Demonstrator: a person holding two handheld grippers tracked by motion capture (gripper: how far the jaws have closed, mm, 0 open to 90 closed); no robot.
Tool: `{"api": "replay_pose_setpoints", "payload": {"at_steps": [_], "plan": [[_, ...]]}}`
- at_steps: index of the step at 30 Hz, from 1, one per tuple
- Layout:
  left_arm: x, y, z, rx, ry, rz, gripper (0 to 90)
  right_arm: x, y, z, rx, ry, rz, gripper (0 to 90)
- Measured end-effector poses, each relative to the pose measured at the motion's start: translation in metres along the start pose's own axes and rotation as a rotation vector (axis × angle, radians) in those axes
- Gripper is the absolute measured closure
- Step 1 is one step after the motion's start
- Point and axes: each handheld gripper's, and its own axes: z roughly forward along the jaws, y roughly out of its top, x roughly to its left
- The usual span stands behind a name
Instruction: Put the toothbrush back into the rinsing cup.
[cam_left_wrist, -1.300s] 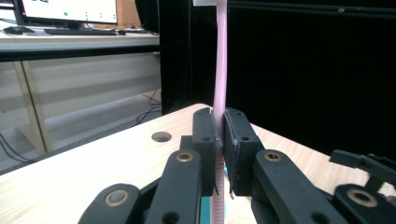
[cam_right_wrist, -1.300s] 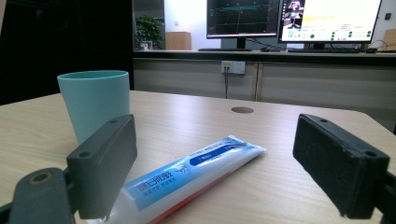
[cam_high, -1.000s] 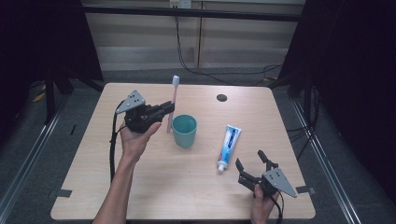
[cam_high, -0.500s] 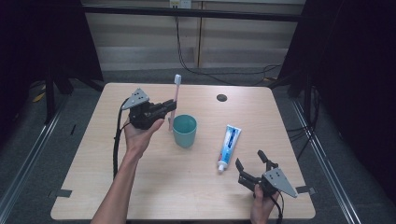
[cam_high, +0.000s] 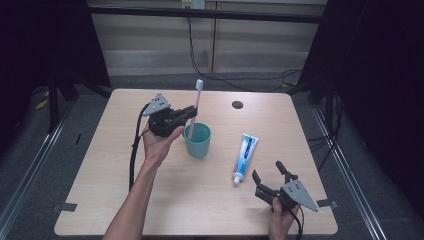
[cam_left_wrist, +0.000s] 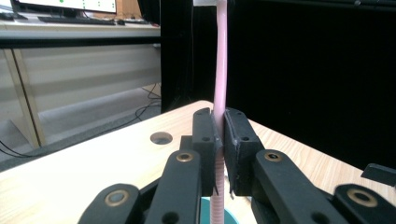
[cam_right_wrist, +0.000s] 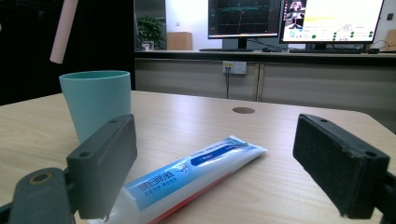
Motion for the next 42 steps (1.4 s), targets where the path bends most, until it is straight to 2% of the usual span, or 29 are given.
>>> {"api": "replay_pose_setpoints", "payload": {"at_steps": [3, 4, 7, 14, 28, 36, 40, 42], "plan": [[0.001, -0.004, 0.004, 0.003, -0.003, -0.004, 84.1, 0.0, 0.0, 0.0, 0.0, 0.0, 0.001, 12.9], [0.001, -0.006, 0.007, 0.004, -0.005, -0.025, 84.1, 0.0, 0.0, 0.0, 0.0, 0.001, 0.002, 13.0], [-0.001, -0.01, 0.012, 0.021, -0.005, -0.005, 84.1, 0.0, 0.0, 0.0, 0.0, 0.001, 0.001, 12.9], [0.002, -0.019, 0.015, 0.02, -0.003, -0.022, 84.0, 0.0, 0.0, 0.0, -0.001, 0.001, 0.0, 12.9], [0.008, -0.039, 0.009, 0.041, -0.007, -0.024, 83.9, 0.0, 0.0, 0.0, 0.0, 0.001, 0.0, 13.0], [0.009, -0.048, 0.01, 0.096, -0.019, -0.019, 83.7, 0.0, 0.0, 0.0, 0.001, 0.001, 0.001, 12.9], [0.012, -0.052, 0.009, 0.094, -0.022, -0.019, 83.6, 0.0, 0.0, 0.0, 0.001, 0.001, 0.0, 12.9], [0.014, -0.054, 0.008, 0.088, -0.024, -0.036, 83.3, 0.0, 0.0, 0.0, 0.0, 0.002, 0.0, 13.0]]}}
